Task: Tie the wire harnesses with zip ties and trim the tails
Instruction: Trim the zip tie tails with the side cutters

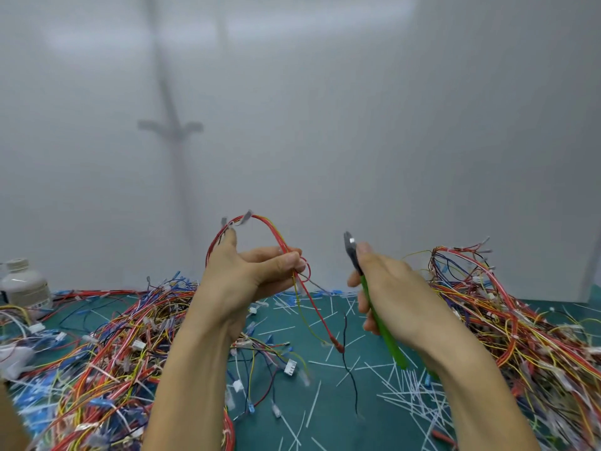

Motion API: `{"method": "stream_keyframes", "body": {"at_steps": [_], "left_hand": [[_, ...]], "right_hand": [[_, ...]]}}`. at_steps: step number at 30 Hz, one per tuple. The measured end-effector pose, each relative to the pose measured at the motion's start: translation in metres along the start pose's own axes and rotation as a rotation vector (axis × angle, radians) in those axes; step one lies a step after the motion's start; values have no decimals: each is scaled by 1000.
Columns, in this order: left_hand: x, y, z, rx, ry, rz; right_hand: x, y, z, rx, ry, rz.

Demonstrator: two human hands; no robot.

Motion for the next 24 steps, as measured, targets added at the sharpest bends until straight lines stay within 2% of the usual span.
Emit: {"method": "stream_keyframes", "body": {"at_steps": [4, 9, 24], "left_hand": [[2, -1, -3, 55, 69, 30], [3, -1, 1, 39, 35, 39], [2, -2, 3, 42, 81, 53]], "right_hand": [[-6, 8, 4, -172, 230, -57], [-20, 16, 9, -93, 437, -130], [-21, 17, 10, -30, 454, -129]]}}
Point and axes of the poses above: each hand's wrist, its own y-axis away from the middle knuckle, its own z-axis out of the palm, x = y × z, the point moved 4 cm from there along -y, towards the middle knuckle, and after that the axes turned 6 degrees about -x, right-handed, at the moved point
